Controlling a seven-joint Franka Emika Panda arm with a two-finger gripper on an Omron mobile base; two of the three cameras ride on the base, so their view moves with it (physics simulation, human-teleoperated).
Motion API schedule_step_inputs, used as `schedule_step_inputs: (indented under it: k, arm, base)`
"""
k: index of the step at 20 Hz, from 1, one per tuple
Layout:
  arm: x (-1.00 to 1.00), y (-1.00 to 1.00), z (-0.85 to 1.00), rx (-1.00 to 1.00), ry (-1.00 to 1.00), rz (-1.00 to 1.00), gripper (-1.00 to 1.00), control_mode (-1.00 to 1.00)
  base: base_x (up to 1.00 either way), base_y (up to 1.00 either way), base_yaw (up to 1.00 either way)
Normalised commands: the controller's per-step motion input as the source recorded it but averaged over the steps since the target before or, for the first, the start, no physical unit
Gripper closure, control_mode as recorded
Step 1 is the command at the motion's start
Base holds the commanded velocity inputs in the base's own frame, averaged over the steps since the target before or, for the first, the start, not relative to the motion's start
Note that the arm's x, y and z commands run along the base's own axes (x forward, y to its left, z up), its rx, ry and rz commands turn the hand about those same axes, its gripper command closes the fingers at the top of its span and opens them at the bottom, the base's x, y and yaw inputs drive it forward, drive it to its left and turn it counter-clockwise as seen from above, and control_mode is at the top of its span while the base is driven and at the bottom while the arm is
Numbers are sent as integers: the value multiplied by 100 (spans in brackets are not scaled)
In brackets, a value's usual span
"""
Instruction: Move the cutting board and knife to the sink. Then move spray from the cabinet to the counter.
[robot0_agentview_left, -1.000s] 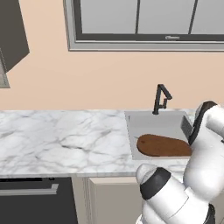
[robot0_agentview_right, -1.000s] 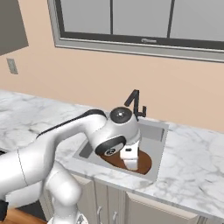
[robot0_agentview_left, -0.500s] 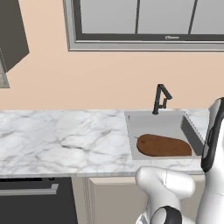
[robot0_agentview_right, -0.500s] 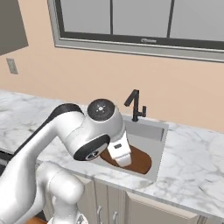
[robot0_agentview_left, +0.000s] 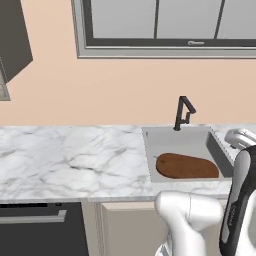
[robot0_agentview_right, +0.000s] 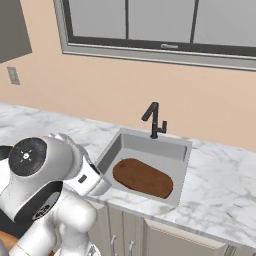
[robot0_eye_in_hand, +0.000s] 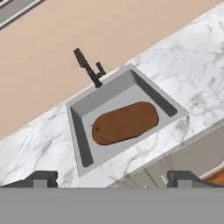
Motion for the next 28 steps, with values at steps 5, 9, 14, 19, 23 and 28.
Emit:
schedule_step_inputs:
  k: [5, 9, 14, 19, 23, 28]
  arm:
    - [-18, 35, 97, -13, 1, 32, -100, -100]
    - [-5, 52, 48, -22, 1, 13, -100, -100]
    - [-2, 63, 14, -28, -15, 2, -100, -100]
    - [6, 40, 0, -15, -7, 3, -100, -100]
    - [-6, 21, 0, -1, 0, 5, -100, 100]
    - [0, 0, 0, 0, 0, 0, -100, 100]
  base:
    - [0, 0, 0]
    - [0, 0, 0]
    - [0, 0, 0]
    - [0, 0, 0]
    - [-18, 0, 5]
    - [-98, 32, 27]
